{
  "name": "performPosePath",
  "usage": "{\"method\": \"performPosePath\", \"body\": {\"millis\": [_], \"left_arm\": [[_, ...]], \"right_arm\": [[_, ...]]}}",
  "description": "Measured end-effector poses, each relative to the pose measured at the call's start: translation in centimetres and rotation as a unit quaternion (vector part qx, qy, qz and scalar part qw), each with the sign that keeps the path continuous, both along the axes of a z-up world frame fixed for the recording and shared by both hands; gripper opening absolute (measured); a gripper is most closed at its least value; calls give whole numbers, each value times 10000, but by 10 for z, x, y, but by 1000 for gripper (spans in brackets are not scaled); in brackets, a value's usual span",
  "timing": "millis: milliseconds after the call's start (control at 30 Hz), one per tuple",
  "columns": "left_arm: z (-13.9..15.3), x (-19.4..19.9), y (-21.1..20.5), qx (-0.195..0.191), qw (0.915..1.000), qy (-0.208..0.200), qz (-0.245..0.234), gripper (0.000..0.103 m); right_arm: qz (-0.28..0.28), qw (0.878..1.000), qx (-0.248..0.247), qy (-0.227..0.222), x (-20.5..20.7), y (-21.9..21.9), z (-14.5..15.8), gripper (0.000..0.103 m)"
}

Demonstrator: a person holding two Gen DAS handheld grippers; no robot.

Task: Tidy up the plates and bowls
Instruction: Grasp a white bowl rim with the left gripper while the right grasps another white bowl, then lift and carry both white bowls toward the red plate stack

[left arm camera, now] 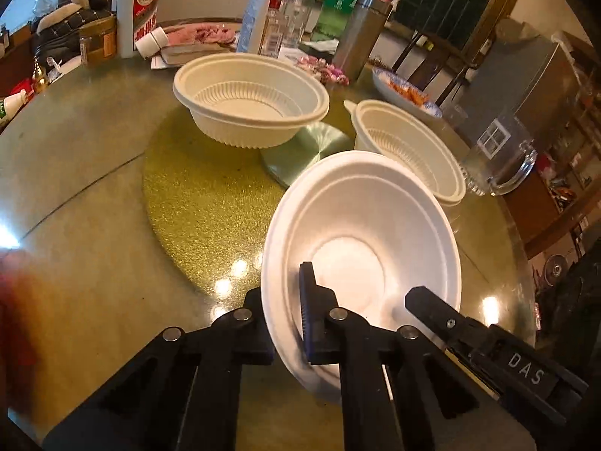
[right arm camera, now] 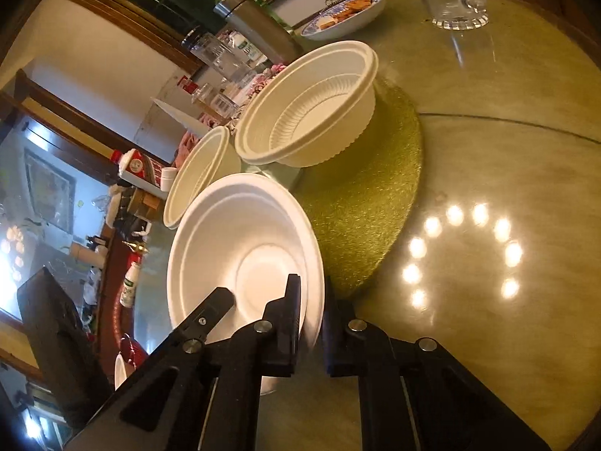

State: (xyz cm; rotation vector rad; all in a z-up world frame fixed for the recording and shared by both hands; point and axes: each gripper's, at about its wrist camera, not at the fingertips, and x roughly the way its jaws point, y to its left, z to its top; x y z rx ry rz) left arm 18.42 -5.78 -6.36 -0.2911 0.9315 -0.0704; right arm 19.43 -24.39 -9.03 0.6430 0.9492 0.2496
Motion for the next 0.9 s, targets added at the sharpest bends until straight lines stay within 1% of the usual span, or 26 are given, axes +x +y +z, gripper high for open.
{"method": "performPosePath", "body": {"millis": [100,200,433,667,900], "left_arm": [[7,-6,0,80,9996,-286,14,8],[10,-10,-1,145,9987,-494,-9,8],[16,-15,1,121,9970,-758,-55,8],[21,-24,-2,209,9950,-968,-90,8],[23,-28,0,233,9941,-1058,-72,8]], "right_arm": [[-12,9993,-142,-332,-4,5,7,8],[-19,9982,-251,-548,-7,7,12,8],[30,9956,-265,-893,-15,5,21,8],[54,9944,-268,-1019,-21,3,23,9],[71,9936,-289,-1092,-25,5,26,9]]}}
